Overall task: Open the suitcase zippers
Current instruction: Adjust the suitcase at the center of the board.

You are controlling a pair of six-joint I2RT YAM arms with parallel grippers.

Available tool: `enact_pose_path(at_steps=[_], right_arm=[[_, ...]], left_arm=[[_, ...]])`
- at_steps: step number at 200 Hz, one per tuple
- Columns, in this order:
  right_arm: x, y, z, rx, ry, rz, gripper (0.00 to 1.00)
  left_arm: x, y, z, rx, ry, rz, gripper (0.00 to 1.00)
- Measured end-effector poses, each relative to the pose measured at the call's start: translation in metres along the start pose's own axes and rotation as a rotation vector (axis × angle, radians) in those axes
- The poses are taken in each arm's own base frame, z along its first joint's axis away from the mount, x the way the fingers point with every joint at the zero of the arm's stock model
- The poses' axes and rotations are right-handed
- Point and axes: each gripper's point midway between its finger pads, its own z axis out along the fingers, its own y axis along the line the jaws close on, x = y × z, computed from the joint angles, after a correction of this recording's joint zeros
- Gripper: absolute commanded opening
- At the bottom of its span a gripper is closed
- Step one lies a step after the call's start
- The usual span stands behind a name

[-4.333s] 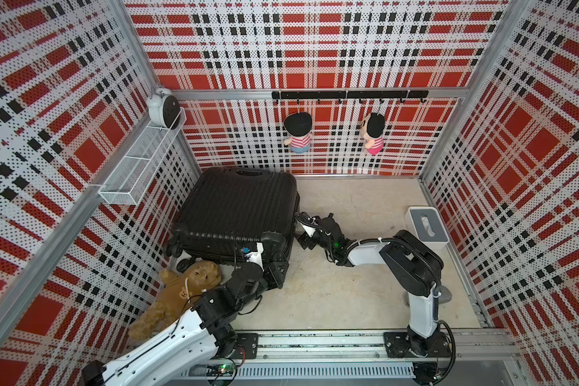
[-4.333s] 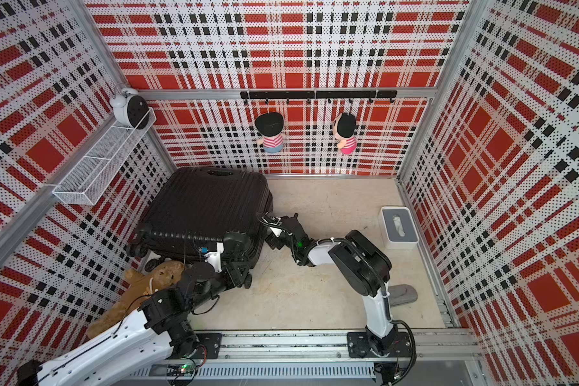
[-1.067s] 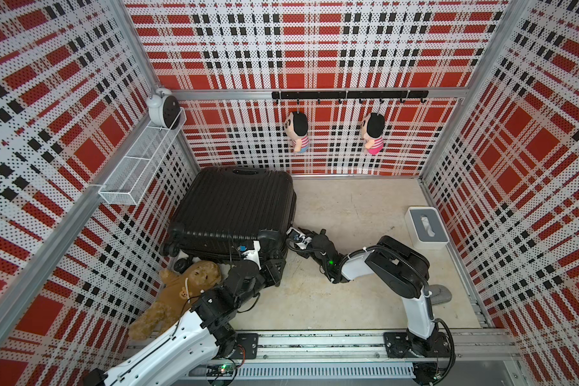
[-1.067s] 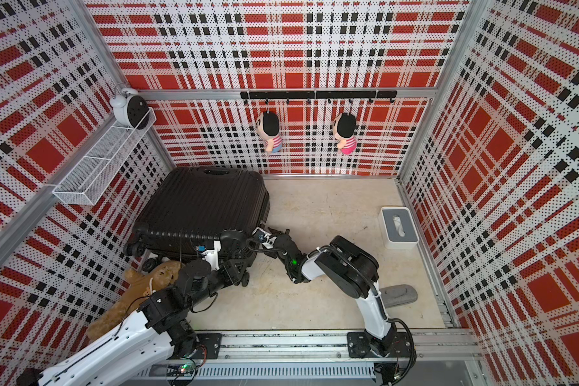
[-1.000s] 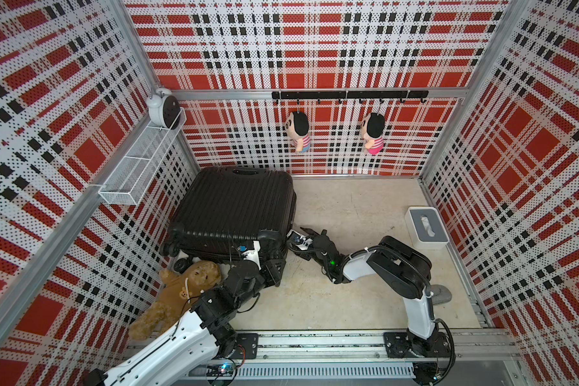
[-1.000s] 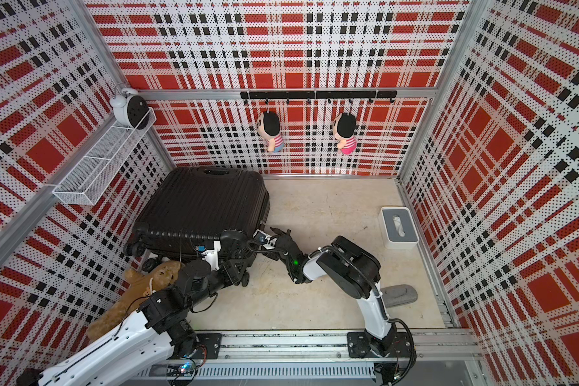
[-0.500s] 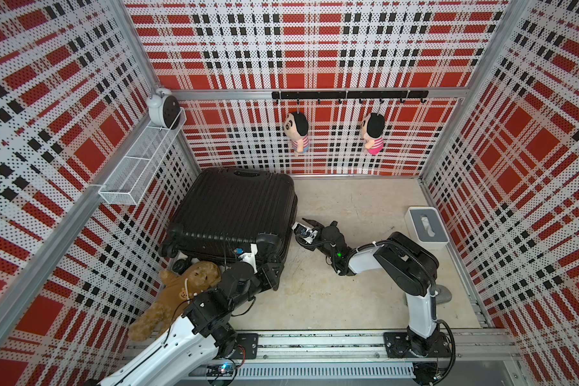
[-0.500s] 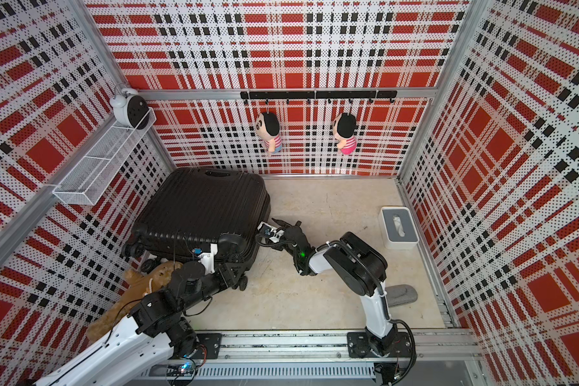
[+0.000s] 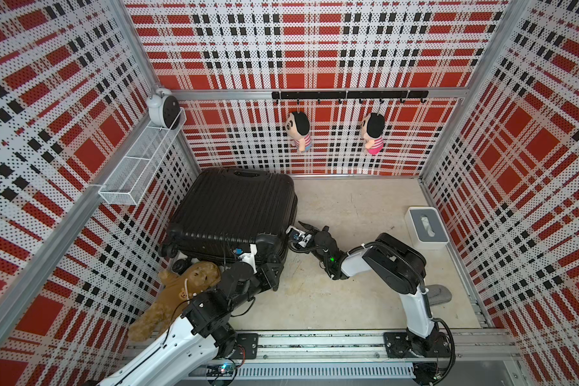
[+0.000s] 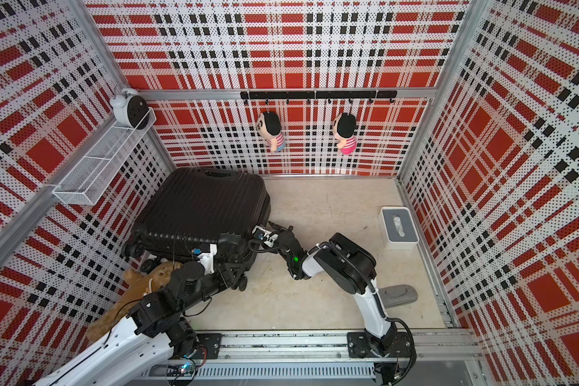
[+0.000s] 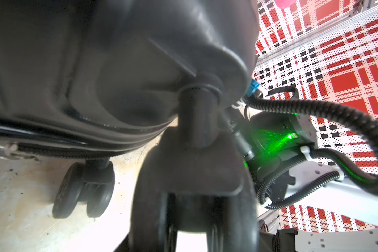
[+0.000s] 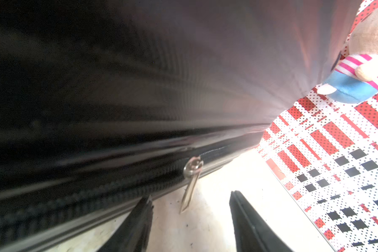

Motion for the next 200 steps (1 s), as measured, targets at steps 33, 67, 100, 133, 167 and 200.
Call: enact_pose_path(at_steps=[33,67,100,133,167,200], right_arm=[[-0.005,-0.006,0.003,0.023,-0.006,-0.002,0.37],[0.001,-0.012,0.006,0.062,0.026,-0.012,0.27],[0.003,-0.013,0.008,0.075,0.036,-0.01,0.17],[0.004,-0.011,0.008,0.069,0.038,-0.01,0.03],[0.005,-0.006,0.005,0.062,0.035,-0.006,0.0],[0.007,-0.003,0.001,0.062,0.029,-0.007,0.0]], left_arm=[[0.001,0.0,0.001,-0.003,0.003,0.0,0.0],[0.0,0.0,0.001,-0.002,0.003,0.0,0.0],[0.001,0.001,0.001,-0.006,0.005,0.0,0.0],[0.001,0.001,0.002,-0.008,0.006,0.0,0.0],[0.001,0.001,0.002,-0.01,0.006,0.0,0.0],[0.002,0.001,0.002,-0.007,0.011,0.0,0.0]])
